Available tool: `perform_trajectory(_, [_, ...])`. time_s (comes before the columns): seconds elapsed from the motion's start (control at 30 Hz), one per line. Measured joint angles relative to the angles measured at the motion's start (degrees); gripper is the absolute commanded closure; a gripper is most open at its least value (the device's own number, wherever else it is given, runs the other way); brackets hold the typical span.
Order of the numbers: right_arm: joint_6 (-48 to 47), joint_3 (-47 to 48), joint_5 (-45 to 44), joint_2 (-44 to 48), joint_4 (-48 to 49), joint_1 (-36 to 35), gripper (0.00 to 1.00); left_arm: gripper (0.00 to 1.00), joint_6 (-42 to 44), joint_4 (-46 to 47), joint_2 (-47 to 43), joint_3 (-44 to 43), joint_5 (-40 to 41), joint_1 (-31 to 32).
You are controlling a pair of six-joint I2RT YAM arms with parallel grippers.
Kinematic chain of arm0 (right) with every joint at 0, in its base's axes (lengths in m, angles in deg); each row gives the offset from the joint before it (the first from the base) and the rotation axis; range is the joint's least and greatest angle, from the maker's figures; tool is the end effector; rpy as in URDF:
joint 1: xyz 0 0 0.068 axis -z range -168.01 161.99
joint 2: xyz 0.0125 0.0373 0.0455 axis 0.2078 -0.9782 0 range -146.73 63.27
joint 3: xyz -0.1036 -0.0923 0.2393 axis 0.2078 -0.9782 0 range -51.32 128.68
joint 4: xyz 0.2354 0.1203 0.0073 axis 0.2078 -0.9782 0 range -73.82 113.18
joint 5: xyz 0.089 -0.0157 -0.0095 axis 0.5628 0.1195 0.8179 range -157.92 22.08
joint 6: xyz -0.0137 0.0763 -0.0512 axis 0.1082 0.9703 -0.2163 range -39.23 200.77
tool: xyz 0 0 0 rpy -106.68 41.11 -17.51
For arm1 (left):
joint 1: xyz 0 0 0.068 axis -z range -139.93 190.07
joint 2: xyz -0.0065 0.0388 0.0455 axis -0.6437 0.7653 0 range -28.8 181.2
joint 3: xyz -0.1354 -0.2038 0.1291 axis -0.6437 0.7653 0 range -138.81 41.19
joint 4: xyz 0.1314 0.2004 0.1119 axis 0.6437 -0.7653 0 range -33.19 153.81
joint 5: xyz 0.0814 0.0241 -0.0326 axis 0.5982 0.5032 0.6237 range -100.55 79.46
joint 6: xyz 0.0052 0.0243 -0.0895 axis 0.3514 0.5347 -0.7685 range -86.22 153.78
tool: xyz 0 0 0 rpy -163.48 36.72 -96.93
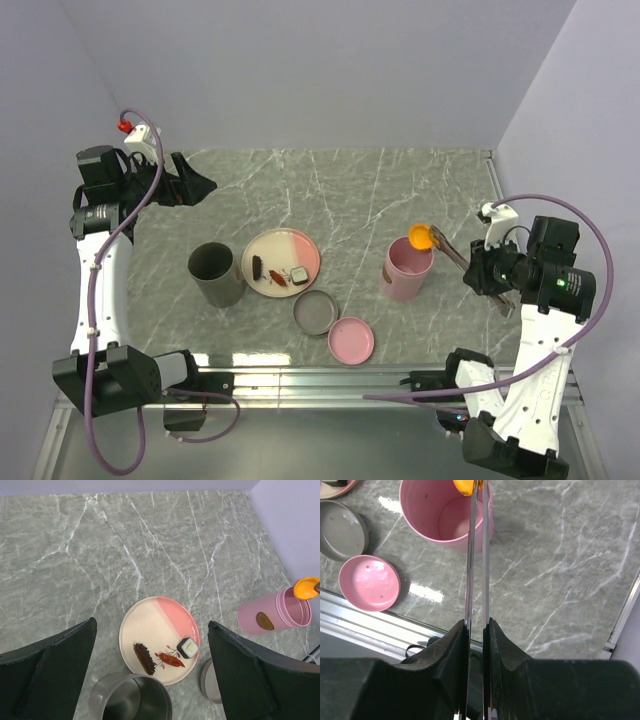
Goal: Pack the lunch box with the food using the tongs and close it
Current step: Place the fake food in the packing box.
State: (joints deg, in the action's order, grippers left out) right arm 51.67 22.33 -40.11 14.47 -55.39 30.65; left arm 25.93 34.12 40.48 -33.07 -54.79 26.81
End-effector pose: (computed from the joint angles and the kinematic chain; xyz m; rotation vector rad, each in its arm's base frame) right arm 0.1367 -0.0050 0.3545 -0.4066 2.3407 0.2219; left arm 0.2946 0.0093 0.3895 0.1366 1.9325 -0.7047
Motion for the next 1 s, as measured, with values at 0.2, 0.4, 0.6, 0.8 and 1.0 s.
perform_trajectory(0.2, [0.48, -2.47, -0.13, 0.96, 0.07, -0.83, 0.92, 0.01, -0.59, 0.39, 0.00, 0.00, -0.35, 0.00])
perform_trajectory(0.4, [0.98, -2.86, -0.09, 1.64, -0.09, -1.75, 0.73, 0.01, -0.94, 0.90, 0.00, 0.00, -0.96, 0.00])
perform_trajectory(0.6, [1.40, -2.71, 0.46, 1.64, -0.09, -2.36, 0.64, 0.01, -1.01, 1.20, 0.00, 0.02, -1.01, 0.00])
perform_trajectory(0.8, [2.12, -2.69, 0.68, 1.73, -0.09, -3.69, 0.58, 0.01, -1.03, 1.42, 0.00, 0.42, -1.03, 0.00])
perform_trajectory(1.0, [2.47, -2.69, 0.66, 2.62, -0.09, -4.04, 0.57, 0.01, -1.51, 1.68, 0.00, 0.87, -1.46, 0.02])
